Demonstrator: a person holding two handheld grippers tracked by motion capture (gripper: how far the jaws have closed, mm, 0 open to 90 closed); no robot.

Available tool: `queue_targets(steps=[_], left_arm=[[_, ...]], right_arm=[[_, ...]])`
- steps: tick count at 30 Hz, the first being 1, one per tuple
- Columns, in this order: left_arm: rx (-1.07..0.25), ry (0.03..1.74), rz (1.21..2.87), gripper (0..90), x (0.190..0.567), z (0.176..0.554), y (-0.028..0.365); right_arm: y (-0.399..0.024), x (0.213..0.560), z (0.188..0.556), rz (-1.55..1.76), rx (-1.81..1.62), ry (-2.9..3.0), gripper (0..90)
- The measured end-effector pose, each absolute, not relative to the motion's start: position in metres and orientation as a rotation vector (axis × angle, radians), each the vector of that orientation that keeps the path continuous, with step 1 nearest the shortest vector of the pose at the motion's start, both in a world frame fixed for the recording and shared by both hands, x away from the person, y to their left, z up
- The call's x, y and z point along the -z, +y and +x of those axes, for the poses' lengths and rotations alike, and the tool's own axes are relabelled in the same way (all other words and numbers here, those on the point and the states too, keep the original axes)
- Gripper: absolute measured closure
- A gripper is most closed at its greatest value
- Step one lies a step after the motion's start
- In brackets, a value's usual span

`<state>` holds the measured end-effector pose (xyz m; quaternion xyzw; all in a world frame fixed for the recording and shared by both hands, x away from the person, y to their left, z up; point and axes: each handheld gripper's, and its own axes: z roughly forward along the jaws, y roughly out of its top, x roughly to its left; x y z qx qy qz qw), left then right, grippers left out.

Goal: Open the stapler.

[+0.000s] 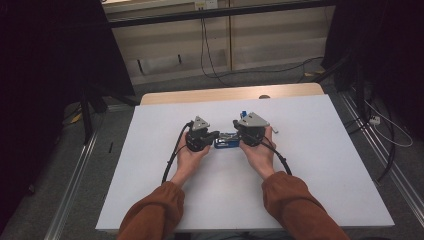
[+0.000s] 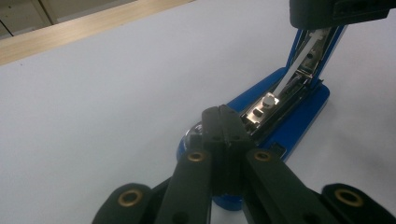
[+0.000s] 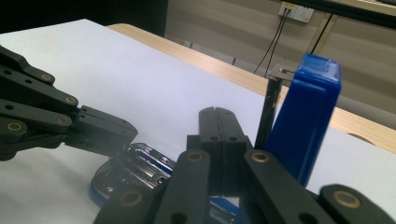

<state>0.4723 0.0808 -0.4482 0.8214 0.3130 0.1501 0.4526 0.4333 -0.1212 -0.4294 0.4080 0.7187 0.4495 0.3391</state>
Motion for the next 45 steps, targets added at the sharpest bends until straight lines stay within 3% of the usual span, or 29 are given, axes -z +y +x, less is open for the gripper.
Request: queue_targets(steps=[17, 45], left_arm=[[-0.366, 0.781, 2.025, 90.0, 0.448, 0.472, 0.081], [-0.372, 0.779, 2.024, 90.0, 0.448, 0.472, 0.081]], right_arm=[[-0.134, 0.427, 0.433, 1.11, -1.169, 1.858, 90.0], [-0.194, 0.427, 0.423, 1.195, -1.172, 1.84, 90.0]])
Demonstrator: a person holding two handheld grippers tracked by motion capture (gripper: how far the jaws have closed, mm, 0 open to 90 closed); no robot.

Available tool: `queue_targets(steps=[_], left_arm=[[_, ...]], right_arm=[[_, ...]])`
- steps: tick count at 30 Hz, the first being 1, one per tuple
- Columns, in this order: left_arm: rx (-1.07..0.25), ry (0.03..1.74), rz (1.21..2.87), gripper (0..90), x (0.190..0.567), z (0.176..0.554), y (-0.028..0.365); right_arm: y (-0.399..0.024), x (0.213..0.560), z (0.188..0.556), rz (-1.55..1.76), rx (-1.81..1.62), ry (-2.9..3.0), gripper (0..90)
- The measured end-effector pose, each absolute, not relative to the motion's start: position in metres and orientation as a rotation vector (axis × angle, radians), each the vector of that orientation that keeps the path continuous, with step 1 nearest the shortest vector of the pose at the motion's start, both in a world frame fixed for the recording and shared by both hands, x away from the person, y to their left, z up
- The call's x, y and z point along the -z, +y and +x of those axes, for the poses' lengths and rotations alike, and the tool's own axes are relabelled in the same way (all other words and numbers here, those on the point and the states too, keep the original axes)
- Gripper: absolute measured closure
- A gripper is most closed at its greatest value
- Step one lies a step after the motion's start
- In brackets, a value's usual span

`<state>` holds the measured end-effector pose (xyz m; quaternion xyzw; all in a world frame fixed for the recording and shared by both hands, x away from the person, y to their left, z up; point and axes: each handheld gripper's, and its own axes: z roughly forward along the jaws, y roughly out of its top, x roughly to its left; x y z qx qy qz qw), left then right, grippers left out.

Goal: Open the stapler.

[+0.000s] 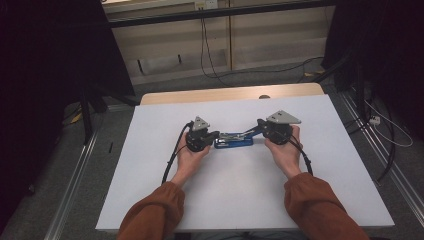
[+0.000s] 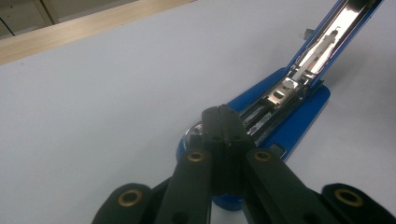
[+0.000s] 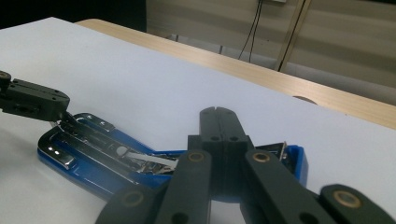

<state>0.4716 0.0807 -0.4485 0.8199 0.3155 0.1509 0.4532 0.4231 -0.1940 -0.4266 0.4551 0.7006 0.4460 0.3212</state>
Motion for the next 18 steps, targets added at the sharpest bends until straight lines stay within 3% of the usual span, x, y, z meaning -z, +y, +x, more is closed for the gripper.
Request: queue_targets(steps=[18], left_arm=[[-0.365, 0.785, 2.023, 90.0, 0.448, 0.472, 0.081]], right_arm=[[-0.22, 0.436, 0.418, 1.179, -1.136, 1.893, 90.0]])
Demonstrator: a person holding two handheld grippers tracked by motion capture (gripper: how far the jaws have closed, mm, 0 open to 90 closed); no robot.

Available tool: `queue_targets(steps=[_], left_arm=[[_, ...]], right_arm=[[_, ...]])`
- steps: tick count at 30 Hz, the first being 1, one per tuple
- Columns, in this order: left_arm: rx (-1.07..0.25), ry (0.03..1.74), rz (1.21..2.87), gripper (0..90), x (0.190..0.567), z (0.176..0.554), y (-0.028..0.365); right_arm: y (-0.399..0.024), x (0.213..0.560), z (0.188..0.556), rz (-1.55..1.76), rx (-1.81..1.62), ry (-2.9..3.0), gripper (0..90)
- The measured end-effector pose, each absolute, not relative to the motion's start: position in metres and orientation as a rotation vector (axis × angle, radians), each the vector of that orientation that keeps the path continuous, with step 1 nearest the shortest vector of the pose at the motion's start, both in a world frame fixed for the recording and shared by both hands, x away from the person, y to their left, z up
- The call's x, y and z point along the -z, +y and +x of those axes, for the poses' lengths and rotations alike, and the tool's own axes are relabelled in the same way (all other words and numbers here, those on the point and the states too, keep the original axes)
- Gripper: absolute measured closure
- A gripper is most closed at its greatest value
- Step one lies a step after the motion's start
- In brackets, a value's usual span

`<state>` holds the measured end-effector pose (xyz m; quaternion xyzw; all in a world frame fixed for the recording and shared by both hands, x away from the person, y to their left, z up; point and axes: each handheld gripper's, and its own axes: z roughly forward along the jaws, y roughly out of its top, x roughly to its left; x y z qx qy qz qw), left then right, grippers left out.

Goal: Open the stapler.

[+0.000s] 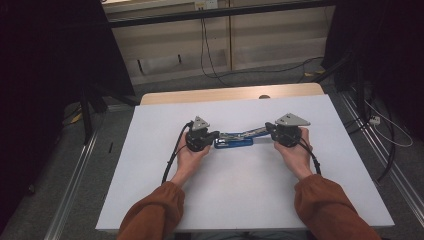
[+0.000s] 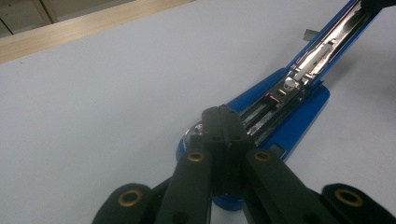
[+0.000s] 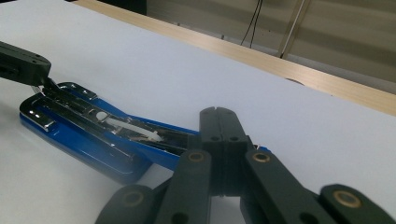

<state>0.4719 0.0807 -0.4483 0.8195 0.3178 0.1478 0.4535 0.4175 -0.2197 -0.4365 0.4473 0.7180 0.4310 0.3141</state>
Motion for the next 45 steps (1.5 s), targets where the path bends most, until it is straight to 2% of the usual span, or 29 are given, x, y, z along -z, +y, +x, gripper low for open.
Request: queue_targets(steps=[45], left_arm=[[-0.399, 0.768, 2.006, 90.0, 0.444, 0.469, 0.079]], right_arm=[[-0.229, 0.45, 0.421, 1.208, -1.115, 1.938, 90.0]])
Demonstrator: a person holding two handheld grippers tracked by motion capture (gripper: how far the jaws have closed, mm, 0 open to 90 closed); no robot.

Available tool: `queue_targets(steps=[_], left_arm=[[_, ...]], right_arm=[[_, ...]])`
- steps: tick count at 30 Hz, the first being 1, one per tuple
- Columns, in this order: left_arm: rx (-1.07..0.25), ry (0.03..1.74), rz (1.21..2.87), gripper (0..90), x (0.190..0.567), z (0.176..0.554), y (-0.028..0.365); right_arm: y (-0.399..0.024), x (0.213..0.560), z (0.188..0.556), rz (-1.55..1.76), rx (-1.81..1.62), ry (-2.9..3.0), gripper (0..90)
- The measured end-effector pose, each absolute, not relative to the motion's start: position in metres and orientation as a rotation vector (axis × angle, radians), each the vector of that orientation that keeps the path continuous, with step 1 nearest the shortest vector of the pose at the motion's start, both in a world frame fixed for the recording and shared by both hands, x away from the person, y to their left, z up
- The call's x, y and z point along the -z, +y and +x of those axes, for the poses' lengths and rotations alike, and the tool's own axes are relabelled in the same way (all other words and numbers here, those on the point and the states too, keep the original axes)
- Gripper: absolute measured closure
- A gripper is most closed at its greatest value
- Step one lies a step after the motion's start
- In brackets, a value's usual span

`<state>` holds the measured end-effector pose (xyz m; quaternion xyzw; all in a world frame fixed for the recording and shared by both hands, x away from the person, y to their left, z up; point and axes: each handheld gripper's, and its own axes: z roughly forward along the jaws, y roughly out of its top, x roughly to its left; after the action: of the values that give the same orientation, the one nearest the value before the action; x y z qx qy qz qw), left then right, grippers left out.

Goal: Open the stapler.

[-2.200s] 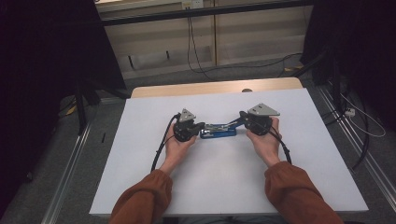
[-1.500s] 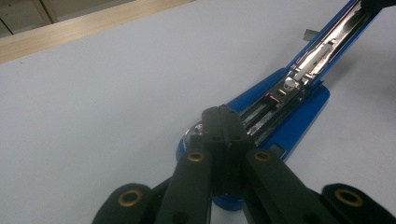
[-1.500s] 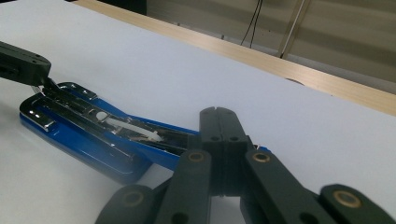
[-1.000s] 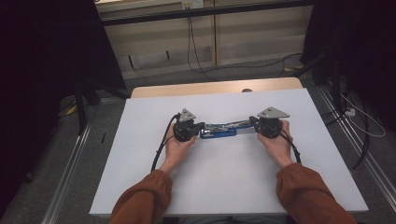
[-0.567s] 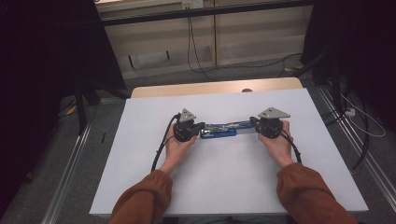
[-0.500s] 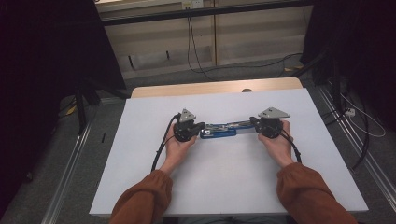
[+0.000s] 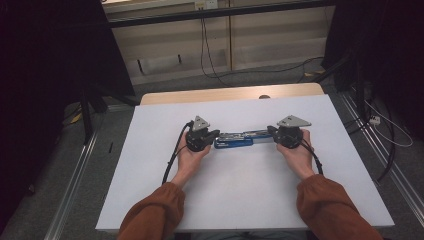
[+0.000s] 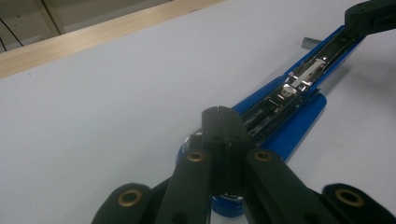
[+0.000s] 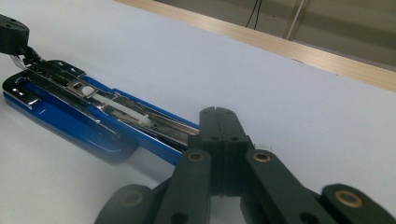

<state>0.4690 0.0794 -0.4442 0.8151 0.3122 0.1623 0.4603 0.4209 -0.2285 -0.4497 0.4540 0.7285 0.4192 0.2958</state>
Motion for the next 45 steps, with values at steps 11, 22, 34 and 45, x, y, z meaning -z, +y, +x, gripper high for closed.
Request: queue_targets(steps=[11, 22, 34, 45], left_arm=[[-0.439, 0.729, 1.99, 83.5, 0.443, 0.464, 0.078], [-0.413, 0.751, 1.929, 63.9, 0.438, 0.463, 0.082], [-0.424, 0.846, 1.878, 25.4, 0.431, 0.466, 0.097], [-0.435, 0.814, 1.928, 5.1, 0.427, 0.456, 0.102]], right_arm=[[-0.232, 0.446, 0.42, 1.238, -1.171, 1.895, 85.3], [-0.237, 0.441, 0.418, 1.231, -1.214, 1.854, 71.4], [-0.241, 0.443, 0.414, 1.247, -1.233, 1.826, 26.3], [-0.244, 0.441, 0.411, 1.242, -1.267, 1.849, 9.0]])
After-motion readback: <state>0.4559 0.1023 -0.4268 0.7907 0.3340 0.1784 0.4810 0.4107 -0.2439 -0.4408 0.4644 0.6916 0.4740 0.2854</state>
